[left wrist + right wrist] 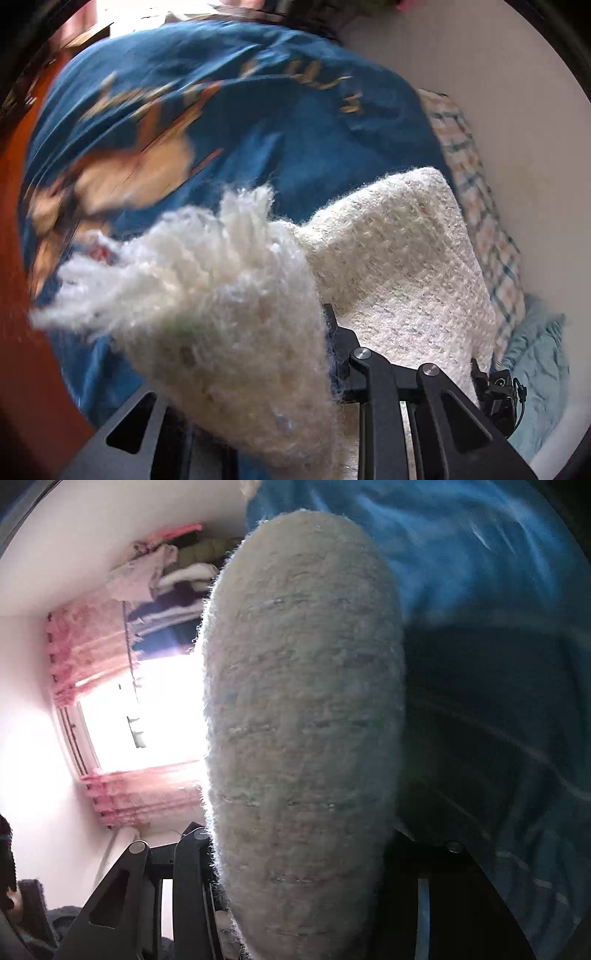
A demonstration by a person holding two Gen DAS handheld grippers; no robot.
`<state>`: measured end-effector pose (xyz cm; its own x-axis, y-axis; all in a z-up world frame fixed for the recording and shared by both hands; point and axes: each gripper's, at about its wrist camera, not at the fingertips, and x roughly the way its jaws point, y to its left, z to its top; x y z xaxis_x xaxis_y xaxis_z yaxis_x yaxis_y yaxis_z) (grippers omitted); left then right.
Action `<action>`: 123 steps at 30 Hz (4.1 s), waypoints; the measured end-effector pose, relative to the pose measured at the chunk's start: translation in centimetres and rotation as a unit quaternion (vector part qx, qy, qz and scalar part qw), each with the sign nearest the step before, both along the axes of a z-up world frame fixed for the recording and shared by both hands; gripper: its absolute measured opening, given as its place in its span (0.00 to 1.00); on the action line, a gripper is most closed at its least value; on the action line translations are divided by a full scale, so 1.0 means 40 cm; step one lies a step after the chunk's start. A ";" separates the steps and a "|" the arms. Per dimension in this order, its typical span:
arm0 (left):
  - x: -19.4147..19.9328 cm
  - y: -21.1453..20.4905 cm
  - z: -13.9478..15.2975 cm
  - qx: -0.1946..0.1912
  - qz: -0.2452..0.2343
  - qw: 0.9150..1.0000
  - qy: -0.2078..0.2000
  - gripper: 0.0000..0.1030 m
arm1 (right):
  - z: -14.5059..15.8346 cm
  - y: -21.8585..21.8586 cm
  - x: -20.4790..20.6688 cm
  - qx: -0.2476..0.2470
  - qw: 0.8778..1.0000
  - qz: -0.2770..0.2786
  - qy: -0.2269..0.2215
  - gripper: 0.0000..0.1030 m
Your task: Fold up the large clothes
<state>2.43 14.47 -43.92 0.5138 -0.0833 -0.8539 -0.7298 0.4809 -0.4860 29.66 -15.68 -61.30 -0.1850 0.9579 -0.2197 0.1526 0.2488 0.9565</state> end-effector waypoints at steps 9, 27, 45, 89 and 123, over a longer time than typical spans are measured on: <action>0.486 0.029 0.101 0.021 -0.131 0.987 -0.089 0.19 | 0.173 -0.103 0.344 0.008 0.991 -0.111 -0.073 0.48; 1.261 -0.106 -0.165 0.014 -0.189 0.976 -0.110 0.19 | -0.091 -0.268 1.106 0.009 0.987 -0.145 -0.062 0.48; 1.275 -0.245 -0.159 0.177 -0.308 0.935 0.017 0.33 | 0.132 -0.169 1.046 -0.458 0.861 -0.088 -0.203 0.86; 0.369 -0.354 1.009 0.341 -0.372 0.855 -0.120 0.93 | 1.588 -0.073 -0.438 -0.639 0.639 -0.265 -0.338 0.92; 0.164 -0.351 1.162 0.358 -0.330 0.862 -0.139 0.97 | 1.821 -0.068 -0.694 -0.610 0.627 -0.273 -0.401 0.97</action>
<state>9.01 0.43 2.57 0.7498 0.0613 -0.6588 -0.0844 0.9964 -0.0033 1.90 -18.42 11.56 0.7359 -0.1402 -0.6625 0.1247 0.9897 -0.0709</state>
